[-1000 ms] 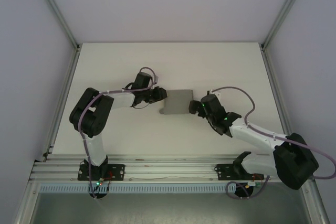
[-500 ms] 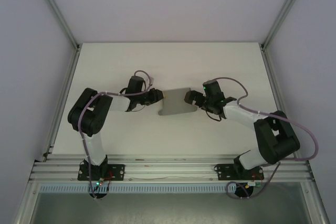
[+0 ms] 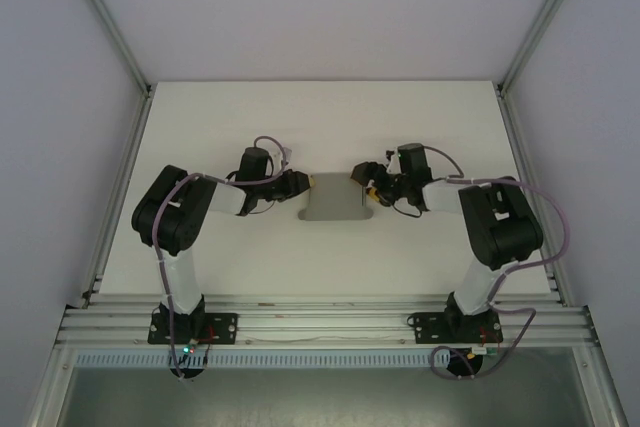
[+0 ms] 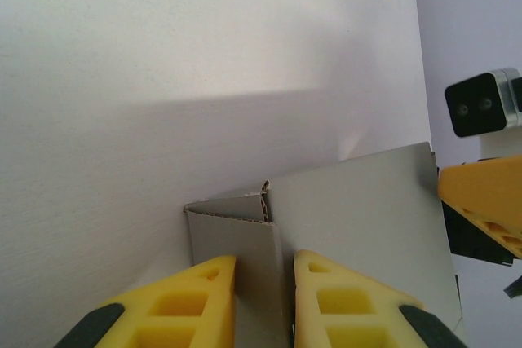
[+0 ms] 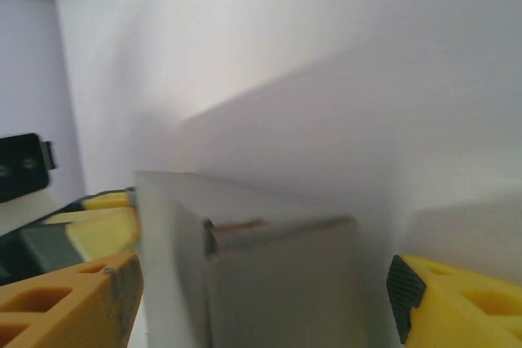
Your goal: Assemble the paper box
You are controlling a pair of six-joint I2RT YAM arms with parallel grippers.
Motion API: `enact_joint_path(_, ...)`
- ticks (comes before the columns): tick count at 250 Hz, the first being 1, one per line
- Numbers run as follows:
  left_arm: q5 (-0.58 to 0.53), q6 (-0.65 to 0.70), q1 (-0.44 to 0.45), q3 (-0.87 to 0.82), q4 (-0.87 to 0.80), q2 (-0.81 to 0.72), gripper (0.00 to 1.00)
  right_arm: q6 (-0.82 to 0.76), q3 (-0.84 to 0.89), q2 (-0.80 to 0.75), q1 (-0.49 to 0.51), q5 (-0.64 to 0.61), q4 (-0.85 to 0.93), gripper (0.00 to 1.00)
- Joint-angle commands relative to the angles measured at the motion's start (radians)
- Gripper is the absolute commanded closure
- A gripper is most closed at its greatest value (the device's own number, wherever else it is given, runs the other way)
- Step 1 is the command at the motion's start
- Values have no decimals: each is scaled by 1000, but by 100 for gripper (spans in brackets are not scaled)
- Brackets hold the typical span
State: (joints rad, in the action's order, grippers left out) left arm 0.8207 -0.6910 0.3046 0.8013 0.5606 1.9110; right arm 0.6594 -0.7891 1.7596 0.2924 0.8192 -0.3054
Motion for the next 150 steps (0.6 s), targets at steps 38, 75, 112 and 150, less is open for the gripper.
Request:
enact_joint_path(38,-43,13,-6,-22,-86,60,79,72,-5,-3,11,138,-147,35)
enact_joint_path(75,-40,10,-6,-15,-79,37,78,75,2,-50,11,117,-107,47)
enact_joint_path(112,-39,13,-6,-2,-55,-51,63,74,-5,-99,11,86,-33,53)
enact_joint_path(150,-110,126,-3,55,-181,-180,23,83,-35,-146,11,18,117,53)
